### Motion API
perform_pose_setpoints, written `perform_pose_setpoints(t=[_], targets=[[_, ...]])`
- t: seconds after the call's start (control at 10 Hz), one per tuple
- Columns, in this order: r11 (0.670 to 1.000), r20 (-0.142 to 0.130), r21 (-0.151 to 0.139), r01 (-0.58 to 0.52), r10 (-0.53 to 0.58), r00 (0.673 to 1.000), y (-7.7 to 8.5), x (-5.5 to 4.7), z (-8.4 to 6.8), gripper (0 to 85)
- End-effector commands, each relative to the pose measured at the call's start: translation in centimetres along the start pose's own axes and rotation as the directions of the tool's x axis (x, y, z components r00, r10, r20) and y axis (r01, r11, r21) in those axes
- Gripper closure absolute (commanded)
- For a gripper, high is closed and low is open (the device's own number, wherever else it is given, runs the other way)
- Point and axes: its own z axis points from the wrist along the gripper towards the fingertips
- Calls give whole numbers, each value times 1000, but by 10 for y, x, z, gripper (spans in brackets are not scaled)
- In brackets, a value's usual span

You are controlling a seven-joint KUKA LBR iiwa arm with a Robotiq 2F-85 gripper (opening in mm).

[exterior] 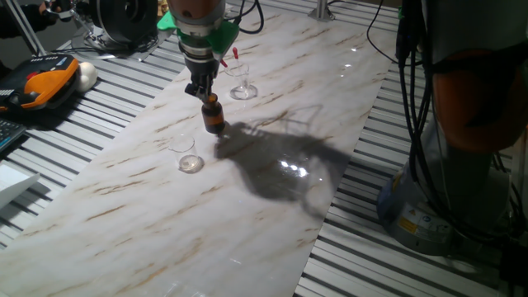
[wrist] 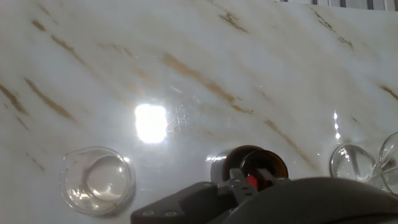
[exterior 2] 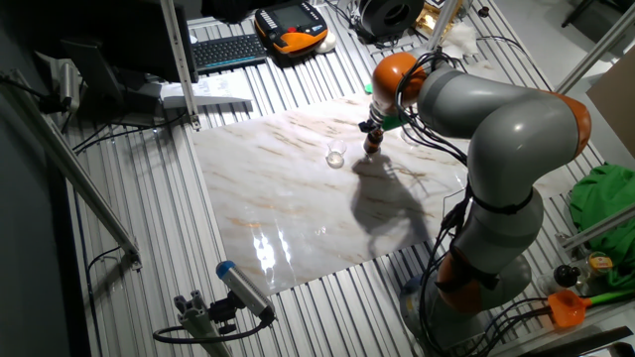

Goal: Transfer liquid using a dropper

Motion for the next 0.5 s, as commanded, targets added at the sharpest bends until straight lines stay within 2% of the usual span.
perform_pose_setpoints(t=[0.0, 0.4], targets=[[1000, -2, -4, 7, -7, 1000, 0, 0, 0, 850], [1000, -4, -3, 11, -11, 1000, 0, 0, 0, 850]])
